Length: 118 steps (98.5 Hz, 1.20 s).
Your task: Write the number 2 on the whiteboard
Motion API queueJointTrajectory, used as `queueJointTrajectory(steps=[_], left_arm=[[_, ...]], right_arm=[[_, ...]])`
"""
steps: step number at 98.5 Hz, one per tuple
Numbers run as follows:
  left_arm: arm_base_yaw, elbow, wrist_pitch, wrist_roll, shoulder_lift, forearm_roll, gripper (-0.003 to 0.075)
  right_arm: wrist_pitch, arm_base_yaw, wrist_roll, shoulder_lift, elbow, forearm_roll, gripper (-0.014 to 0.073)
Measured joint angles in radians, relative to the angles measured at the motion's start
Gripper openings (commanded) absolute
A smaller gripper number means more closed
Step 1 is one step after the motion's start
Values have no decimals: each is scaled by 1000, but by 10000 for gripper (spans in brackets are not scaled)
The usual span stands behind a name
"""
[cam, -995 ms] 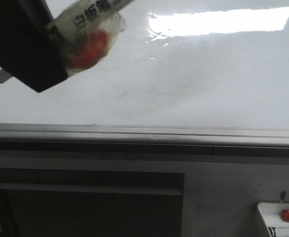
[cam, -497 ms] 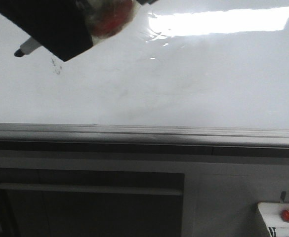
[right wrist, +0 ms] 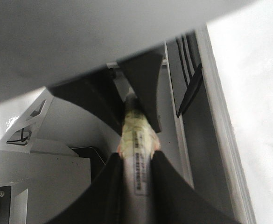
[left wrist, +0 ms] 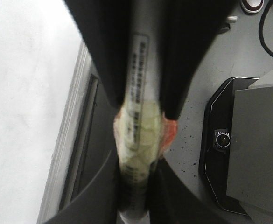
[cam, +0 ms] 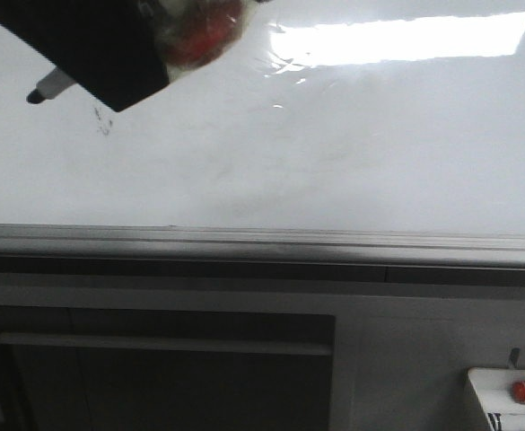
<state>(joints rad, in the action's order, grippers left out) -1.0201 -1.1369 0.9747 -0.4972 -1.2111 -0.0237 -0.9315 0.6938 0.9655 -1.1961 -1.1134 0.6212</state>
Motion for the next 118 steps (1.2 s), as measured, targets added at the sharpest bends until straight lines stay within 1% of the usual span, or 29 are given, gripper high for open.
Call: queueJointTrajectory(steps=[5, 9, 14, 24, 27, 31, 36, 46, 53, 71, 83, 91, 101, 118], left_arm=[[0, 0, 0, 0, 0, 0, 1], [0, -1, 2, 0, 0, 0, 42], [0, -3, 2, -2, 0, 2, 116], [10, -3, -3, -2, 0, 3, 317], [19, -3, -9, -2, 0, 3, 364], [30, -3, -22, -2, 0, 3, 417], [51, -3, -37, 0, 2, 3, 452], [92, -5, -57, 3, 28, -11, 453], [125, -5, -61, 6, 59, -34, 453], [215, 9, -83, 45, 182, -68, 452], [290, 52, -89, 108, 278, -71, 452], [340, 98, -103, 152, 351, -71, 452], [401, 175, -143, 194, 439, -71, 452], [494, 282, -195, 288, 554, -71, 452]], right_arm=[[0, 0, 0, 0, 0, 0, 48], [0, 0, 0, 0, 0, 0, 48], [0, 0, 0, 0, 0, 0, 48], [6, 0, 0, 0, 0, -10, 48], [10, 0, 0, 0, 0, -13, 48], [17, 0, 0, 0, 0, -20, 48], [28, 0, 0, 0, 0, -32, 48], [47, 0, -27, 12, 0, -71, 48], [54, -9, -76, 38, 0, -122, 48], [54, -70, -284, 141, 0, -288, 48], [54, -138, -437, 226, 25, -331, 48], [67, -193, -532, 283, 72, -343, 48], [92, -243, -576, 338, 142, -351, 48], [103, -256, -591, 380, 224, -348, 48]])
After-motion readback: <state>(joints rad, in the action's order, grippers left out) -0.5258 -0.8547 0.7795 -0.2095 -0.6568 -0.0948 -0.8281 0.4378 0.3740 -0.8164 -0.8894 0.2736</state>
